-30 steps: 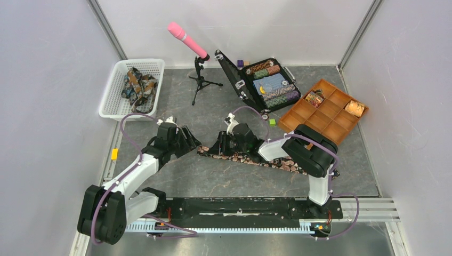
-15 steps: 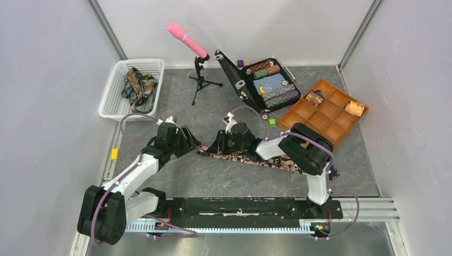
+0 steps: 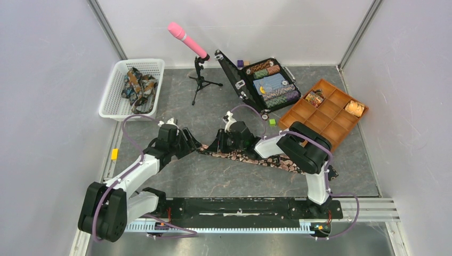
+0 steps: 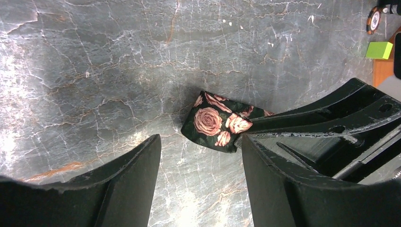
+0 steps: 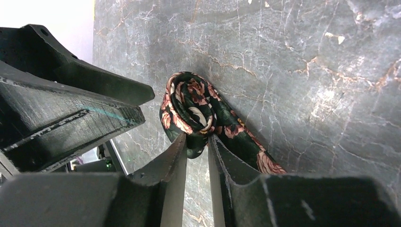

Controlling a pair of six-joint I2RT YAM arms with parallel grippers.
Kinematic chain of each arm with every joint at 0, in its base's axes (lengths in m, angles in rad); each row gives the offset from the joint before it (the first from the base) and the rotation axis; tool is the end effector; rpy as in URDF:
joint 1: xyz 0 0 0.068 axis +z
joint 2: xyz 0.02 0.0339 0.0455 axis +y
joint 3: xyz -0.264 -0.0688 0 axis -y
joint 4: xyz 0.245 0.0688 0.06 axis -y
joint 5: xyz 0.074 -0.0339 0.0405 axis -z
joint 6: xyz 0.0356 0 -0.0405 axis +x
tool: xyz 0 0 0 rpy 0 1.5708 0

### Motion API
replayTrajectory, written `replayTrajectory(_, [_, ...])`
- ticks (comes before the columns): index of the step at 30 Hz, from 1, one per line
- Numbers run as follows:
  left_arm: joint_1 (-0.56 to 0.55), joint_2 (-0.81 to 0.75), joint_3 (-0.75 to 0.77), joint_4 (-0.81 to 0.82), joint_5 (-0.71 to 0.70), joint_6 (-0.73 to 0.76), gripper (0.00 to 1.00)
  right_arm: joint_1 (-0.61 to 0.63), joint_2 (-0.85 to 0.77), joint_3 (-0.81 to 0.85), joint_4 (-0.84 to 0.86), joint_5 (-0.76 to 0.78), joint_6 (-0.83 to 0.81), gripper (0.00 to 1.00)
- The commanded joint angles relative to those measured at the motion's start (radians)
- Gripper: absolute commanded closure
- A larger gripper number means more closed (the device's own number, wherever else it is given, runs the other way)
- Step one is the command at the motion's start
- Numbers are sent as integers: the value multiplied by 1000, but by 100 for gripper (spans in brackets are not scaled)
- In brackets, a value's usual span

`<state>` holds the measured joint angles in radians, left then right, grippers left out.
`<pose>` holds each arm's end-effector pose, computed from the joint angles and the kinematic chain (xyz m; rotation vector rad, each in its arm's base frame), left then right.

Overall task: Roll the ties
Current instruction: Roll the tie at the center of the board.

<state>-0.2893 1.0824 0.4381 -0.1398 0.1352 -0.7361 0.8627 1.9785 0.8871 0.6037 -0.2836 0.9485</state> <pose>0.1955 -0.0632 0.1703 -0.4743 2.3975 -0.6414 0.2438 0.3001 0.1155 -0.1007 2.3531 1.3174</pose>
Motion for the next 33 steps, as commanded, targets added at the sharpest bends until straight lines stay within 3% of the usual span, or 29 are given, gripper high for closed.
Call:
replayTrajectory(1, [4,18,-9,73,17,14,31,-3,25,49,-15,17,-19,73])
replayTrajectory(9, [4,30,-34,134,-13,11,31,-4,43,57,-32,24,-24,73])
replayTrajectory(24, [4,-59,-208,430,-35,37,30,-20,42,33,-77,63,15,75])
replayTrajectory(33, [4,-35,-281,618,18,96,41,-24,40,39,-98,55,17,75])
